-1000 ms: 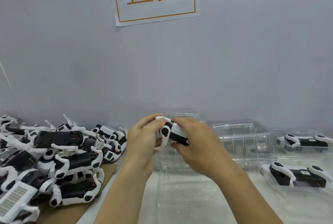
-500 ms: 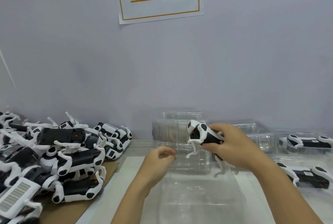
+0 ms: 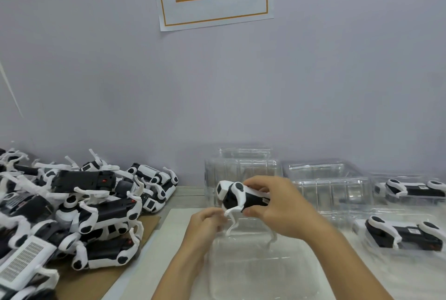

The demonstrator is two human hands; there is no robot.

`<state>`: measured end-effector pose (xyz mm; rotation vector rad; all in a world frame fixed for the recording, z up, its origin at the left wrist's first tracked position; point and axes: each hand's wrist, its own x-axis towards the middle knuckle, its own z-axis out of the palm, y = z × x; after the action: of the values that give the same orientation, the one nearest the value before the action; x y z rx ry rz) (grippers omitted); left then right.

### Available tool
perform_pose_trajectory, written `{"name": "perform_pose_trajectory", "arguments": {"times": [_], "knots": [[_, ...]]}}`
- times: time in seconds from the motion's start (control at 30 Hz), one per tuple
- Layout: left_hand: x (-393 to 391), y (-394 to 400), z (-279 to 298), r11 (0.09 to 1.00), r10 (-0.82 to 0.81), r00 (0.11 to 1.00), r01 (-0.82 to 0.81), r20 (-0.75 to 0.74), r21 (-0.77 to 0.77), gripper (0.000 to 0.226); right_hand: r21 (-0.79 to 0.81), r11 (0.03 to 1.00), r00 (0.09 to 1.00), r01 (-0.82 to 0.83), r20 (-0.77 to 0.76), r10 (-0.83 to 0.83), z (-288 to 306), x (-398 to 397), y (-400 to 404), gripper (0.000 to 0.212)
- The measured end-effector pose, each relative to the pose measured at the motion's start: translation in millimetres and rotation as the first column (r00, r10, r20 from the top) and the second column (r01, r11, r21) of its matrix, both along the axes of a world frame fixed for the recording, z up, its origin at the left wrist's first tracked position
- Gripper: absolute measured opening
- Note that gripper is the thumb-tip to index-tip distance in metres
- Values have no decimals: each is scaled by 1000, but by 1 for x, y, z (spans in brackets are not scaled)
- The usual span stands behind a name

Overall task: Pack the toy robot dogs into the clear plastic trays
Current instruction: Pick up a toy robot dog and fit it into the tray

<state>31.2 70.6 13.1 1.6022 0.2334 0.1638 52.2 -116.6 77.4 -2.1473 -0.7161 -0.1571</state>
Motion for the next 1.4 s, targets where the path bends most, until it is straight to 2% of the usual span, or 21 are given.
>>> {"name": "perform_pose_trajectory", "arguments": {"times": [0.13,0.3,0.53,0.6,0.73,0.93,1.23,1.4], "knots": [[1,1,-1,1000,-7,1000,7,18,-7,26,-9,1000,1000,-26,-14,26,-18,-2,13,34],[5,0,-4,999,23,999,-22,24,-43,54,-4,999,998,-34,-62,34,-22,2,7,37],[1,0,0,998,-5,1000,6,29,-55,34,-19,1000,1000,1,-3,-1,-21,2,11,36],[0,-2,1,999,-5,1000,6,22,-49,31,-81,997,1000,7,-15,-8,-20,2,11,36],[-5,-3,3,999,-33,999,33,16,-17,39,-259,966,999,29,-6,-31,-15,1,13,34],[0,-2,1,1000,15,999,-15,37,-9,32,-376,925,992,52,-88,-92,-18,-1,8,40],[1,-2,-3,998,-59,998,60,38,-22,39,-318,944,993,83,-54,-106,-26,1,9,36],[2,-5,-4,998,-42,998,44,36,-48,19,-283,952,994,111,34,-106,-34,2,9,26]]}}
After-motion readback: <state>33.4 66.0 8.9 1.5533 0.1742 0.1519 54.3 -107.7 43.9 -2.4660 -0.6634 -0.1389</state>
